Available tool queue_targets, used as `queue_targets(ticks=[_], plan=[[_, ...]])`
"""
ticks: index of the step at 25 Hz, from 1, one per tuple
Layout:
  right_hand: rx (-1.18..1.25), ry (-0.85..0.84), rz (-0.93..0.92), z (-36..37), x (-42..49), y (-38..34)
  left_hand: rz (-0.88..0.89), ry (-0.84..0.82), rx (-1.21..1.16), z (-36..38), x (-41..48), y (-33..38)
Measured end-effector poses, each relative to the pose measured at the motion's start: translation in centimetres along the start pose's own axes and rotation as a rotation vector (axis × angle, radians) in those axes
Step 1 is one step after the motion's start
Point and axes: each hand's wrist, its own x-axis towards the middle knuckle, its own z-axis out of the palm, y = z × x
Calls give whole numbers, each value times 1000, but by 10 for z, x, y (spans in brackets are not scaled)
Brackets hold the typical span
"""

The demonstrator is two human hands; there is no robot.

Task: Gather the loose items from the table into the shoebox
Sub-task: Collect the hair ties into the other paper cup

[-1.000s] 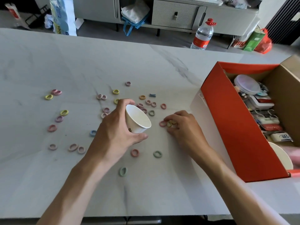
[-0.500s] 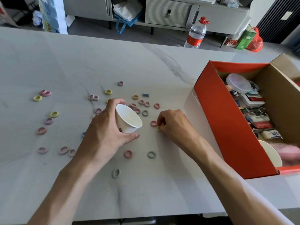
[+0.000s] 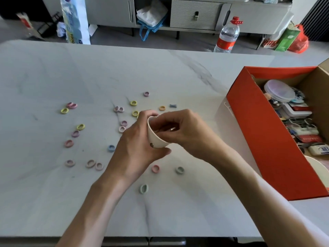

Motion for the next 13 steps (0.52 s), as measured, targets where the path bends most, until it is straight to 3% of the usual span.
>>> queue_targets(ticks=[3, 6, 9, 13], plan=[[61, 132, -7, -7, 9, 16, -14, 38, 4, -3, -1, -2], [-218, 387, 164, -19, 21, 50, -52, 98, 26, -8, 0, -8], [-389, 298, 382, -18, 39, 78, -78, 122, 19, -13, 2, -12], [-452, 289, 312, 8, 56, 87, -85, 119, 9, -15, 5, -14]])
